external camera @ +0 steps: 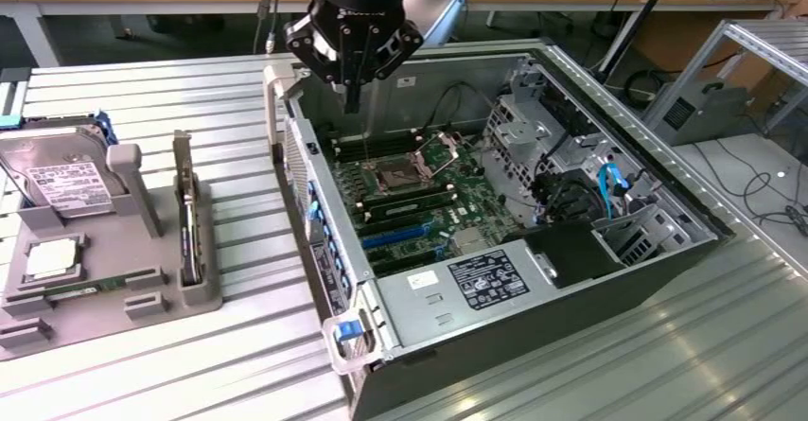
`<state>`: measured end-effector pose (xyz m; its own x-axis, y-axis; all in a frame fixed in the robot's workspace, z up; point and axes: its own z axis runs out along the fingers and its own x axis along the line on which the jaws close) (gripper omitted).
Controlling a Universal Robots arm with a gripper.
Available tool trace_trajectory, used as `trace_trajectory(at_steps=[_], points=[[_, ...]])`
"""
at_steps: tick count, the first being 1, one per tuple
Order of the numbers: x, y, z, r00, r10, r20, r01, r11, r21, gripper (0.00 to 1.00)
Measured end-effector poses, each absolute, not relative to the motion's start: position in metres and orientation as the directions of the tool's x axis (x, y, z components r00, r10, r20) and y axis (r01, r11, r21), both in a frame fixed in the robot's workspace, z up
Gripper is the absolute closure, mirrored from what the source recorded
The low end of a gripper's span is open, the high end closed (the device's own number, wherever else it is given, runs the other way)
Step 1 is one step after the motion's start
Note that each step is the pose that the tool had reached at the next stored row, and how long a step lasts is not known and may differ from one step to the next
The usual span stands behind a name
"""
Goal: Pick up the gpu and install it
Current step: 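Reach for the gpu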
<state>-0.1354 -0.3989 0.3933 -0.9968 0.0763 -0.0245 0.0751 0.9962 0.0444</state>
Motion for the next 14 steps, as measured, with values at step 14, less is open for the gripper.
trace_trajectory(at_steps=[14], points=[[-0.1418, -0.3989, 0.3933, -0.997, 0.076, -0.024, 0.075, 0.996, 0.044, 0.89]])
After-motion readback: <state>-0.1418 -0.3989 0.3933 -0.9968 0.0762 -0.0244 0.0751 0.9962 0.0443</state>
